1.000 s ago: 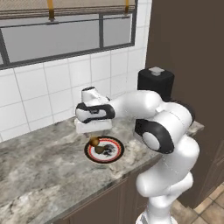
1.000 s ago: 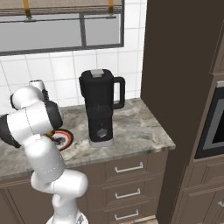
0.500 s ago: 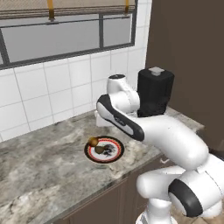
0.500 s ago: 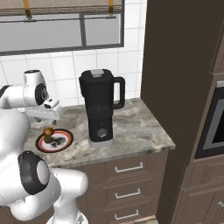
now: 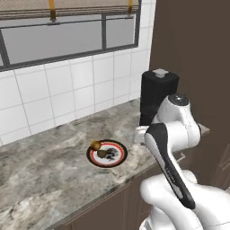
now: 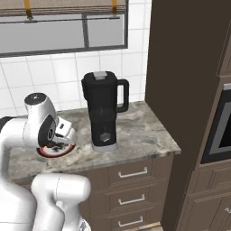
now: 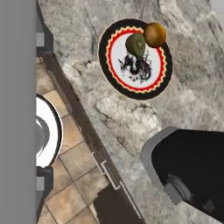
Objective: Pick the kiwi and mango from the fridge and place them on the plate next to the blender to make a fruit smoothie.
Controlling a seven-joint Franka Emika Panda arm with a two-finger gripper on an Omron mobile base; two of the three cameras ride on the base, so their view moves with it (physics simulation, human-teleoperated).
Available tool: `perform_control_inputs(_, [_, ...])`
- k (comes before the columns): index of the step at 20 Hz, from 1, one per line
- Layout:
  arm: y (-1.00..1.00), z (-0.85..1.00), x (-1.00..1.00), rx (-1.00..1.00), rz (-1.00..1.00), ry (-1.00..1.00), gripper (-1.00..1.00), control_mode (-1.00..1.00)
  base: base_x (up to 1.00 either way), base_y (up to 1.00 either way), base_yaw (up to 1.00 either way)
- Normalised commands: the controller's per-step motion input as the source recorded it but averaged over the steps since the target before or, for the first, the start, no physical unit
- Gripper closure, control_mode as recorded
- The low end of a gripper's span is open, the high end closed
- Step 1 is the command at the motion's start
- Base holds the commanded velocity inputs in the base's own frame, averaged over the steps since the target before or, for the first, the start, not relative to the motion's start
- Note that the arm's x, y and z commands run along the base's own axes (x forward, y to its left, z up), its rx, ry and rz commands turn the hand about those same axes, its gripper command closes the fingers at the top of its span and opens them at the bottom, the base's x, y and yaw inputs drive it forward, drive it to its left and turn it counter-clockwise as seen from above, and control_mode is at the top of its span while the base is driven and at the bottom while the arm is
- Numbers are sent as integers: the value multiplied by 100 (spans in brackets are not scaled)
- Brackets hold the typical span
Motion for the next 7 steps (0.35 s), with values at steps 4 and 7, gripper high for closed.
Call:
perform_control_inputs(4, [-67,93,-100,0,0,-40,-100,-100,0,0,0])
perform_control_inputs(7, [-26,92,-100,0,0,-65,-100,-100,0,0,0])
